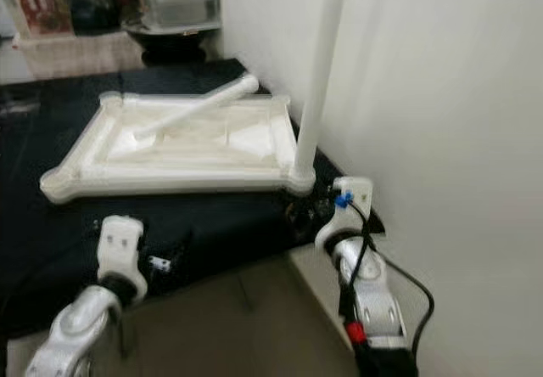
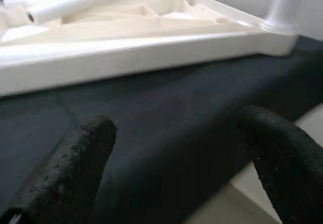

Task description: Building children table

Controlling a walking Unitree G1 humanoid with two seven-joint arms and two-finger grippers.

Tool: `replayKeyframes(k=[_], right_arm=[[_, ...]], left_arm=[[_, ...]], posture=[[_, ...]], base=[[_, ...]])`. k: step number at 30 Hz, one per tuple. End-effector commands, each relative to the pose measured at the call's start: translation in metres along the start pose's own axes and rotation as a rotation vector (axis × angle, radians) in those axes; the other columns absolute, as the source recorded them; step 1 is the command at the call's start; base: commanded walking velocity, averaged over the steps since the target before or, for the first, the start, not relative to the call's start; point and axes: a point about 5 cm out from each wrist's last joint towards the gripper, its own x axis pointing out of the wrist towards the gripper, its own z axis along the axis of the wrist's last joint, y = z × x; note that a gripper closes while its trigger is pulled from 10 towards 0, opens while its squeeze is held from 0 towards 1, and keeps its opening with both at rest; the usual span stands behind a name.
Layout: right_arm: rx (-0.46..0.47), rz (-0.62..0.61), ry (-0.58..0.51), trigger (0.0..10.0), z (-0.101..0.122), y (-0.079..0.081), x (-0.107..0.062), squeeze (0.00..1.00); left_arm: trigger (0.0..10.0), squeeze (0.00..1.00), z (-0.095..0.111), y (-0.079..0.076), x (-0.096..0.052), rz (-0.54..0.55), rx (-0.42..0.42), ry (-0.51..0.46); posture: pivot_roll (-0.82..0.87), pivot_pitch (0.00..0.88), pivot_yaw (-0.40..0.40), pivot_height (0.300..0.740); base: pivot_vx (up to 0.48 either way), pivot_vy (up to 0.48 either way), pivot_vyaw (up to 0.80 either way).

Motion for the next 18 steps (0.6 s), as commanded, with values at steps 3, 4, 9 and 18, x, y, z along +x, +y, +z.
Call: replayKeyframes(k=[3, 4, 9, 18], right_arm=[[-0.023, -0.071, 0.051, 10.0, -0.008, -0.013, -0.003, 0.87], [-0.023, -0.071, 0.051, 10.0, -0.008, -0.013, -0.003, 0.87], [-0.020, -0.133, 0.080, 10.0, -0.016, -0.033, -0.011, 0.88], [-0.094, -0.416, 0.233, 10.0, -0.049, -0.094, -0.064, 0.88]], left_arm=[[10.0, 0.00, -0.003, 0.001, 0.001, 0.008, -0.016, 0.017], [10.0, 0.00, -0.003, 0.001, 0.001, 0.008, -0.016, 0.017], [10.0, 0.00, -0.001, 0.003, 0.002, 0.020, -0.028, 0.004], [10.0, 0.00, -0.003, 0.022, 0.004, 0.087, 0.011, -0.009]], posture=[[-0.04, 0.000, -0.078, 0.740], [-0.04, 0.000, -0.078, 0.740], [-0.05, 0.000, -0.080, 0.740], [-0.07, 0.000, -0.073, 0.740]], base=[[-0.260, 0.000, 0.00], [-0.255, 0.000, 0.00], [-0.102, 0.000, 0.00], [0.000, 0.000, 0.00]])
